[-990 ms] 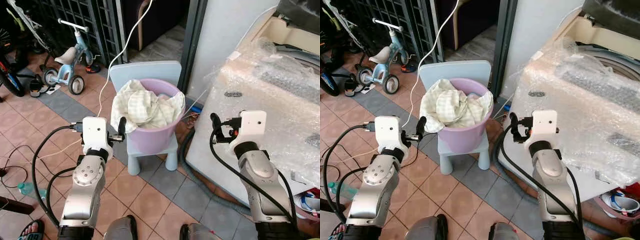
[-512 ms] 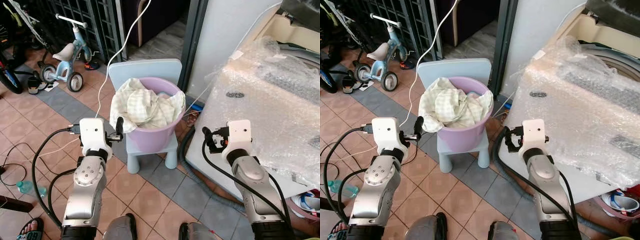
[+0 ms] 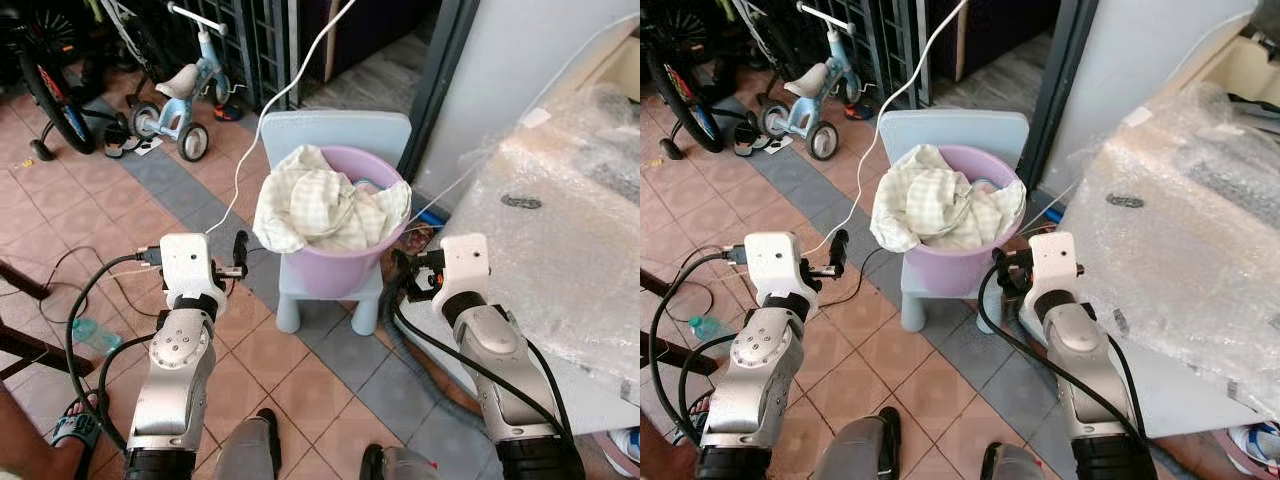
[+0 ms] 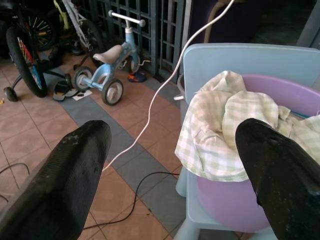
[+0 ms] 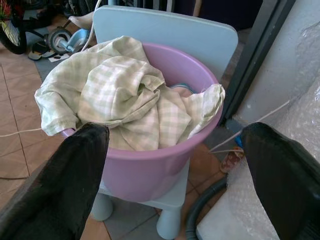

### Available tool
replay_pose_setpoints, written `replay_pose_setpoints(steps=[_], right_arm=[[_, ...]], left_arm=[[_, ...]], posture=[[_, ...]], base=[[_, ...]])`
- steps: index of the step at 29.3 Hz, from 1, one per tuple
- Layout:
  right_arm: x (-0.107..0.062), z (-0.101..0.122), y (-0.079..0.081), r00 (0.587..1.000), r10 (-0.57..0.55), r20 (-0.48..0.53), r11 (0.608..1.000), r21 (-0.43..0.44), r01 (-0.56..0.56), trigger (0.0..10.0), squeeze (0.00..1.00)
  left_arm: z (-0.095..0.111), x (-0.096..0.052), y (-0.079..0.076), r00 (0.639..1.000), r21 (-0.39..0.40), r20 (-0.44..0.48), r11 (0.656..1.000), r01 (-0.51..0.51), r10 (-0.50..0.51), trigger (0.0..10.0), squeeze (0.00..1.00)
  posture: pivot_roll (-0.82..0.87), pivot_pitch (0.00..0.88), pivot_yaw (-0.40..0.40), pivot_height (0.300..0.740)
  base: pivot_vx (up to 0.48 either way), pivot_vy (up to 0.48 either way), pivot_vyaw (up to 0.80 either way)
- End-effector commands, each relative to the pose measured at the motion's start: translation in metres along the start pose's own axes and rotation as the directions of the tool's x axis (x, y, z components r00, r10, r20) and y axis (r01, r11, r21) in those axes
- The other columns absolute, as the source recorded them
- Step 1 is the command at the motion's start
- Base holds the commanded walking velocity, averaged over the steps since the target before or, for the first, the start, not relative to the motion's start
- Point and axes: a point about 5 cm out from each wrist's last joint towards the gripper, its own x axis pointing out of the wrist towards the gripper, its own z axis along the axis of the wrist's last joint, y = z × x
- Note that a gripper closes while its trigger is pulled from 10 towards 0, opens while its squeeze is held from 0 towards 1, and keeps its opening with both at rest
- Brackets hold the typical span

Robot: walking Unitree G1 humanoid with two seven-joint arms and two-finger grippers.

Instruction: Clothes washing

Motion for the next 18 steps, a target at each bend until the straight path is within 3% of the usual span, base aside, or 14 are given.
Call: replay_pose_setpoints(steps=[1,10,18], right_arm=[[-0.0007,-0.0003,-0.0055,1.0,-0.03,-0.002,1.0,0.001,0.03,10.0,0.0],[0.0009,-0.003,-0.0011,1.0,-0.007,-0.013,1.0,0.009,0.007,10.0,0.0],[0.0016,-0.0093,0.0033,0.999,0.017,-0.043,1.0,-0.003,-0.017,10.0,0.0]], left_arm=[[0.0026,0.001,-0.0024,1.0,-0.004,0.002,1.0,0.013,-0.013,10.0,0.0],[0.0005,0.0007,-0.0009,1.0,-0.006,-0.015,1.0,0.008,-0.008,10.0,0.0],[0.0003,0.0025,-0.0017,1.0,-0.009,-0.024,1.0,0.01,-0.01,10.0,0.0]], posture=[[-0.01,0.146,0.003,0.74],[-0.01,0.154,0.003,0.74],[-0.01,0.152,0.005,0.74]], base=[[0.398,0.0,0.0],[0.425,0.0,0.0],[0.358,0.318,0.0]])
